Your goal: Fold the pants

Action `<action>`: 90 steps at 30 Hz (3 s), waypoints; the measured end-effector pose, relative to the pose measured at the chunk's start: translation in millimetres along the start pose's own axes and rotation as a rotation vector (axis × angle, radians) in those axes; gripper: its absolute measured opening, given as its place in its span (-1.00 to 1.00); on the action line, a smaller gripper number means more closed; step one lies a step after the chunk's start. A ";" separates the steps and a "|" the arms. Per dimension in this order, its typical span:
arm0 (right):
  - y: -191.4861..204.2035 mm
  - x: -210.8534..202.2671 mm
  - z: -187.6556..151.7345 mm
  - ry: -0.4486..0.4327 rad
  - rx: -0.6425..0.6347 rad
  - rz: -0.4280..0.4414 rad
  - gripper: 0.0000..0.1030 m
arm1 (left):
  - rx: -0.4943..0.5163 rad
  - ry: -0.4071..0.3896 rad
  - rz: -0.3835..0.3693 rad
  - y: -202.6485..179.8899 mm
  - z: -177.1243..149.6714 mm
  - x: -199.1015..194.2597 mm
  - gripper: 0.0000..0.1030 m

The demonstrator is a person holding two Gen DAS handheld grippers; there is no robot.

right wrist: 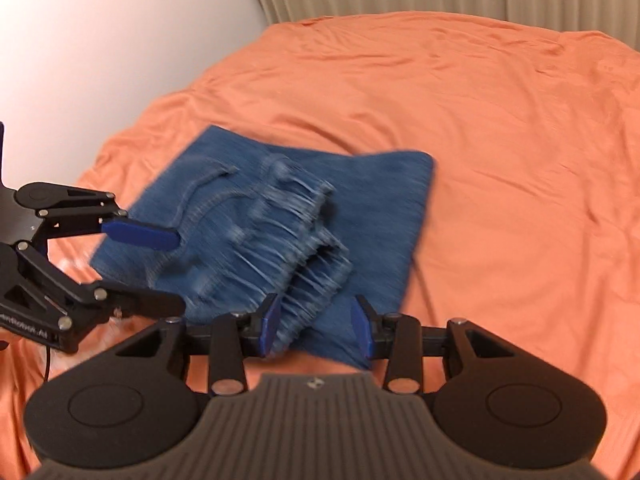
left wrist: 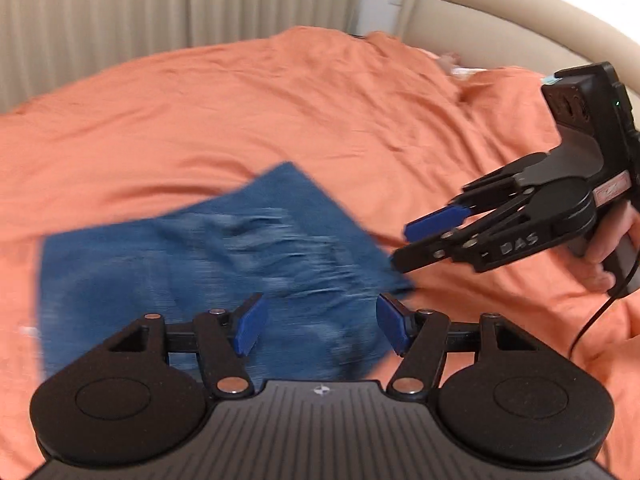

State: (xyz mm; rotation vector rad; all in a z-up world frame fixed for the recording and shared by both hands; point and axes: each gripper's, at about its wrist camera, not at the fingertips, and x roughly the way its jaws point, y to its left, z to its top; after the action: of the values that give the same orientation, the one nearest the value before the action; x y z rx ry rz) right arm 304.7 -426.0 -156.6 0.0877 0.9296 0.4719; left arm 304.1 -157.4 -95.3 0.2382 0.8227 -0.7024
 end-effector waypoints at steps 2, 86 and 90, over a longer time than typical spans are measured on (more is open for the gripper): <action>7.6 11.8 12.7 -0.009 0.012 0.010 -0.06 | -0.004 0.004 0.084 22.5 -2.3 -8.5 0.41; -13.1 73.0 0.5 -0.069 0.419 -0.078 -0.80 | 0.197 0.210 0.334 77.7 -125.5 -29.1 0.01; -10.9 71.0 1.1 -0.070 0.414 -0.079 -0.82 | 0.248 0.243 0.369 66.9 -132.7 -18.6 -0.49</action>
State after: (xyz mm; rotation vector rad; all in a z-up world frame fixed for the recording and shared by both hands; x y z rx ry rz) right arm 345.2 -405.2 -212.2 0.4391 0.9468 0.1969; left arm 261.0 -38.1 -174.9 0.6921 0.8908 -0.4297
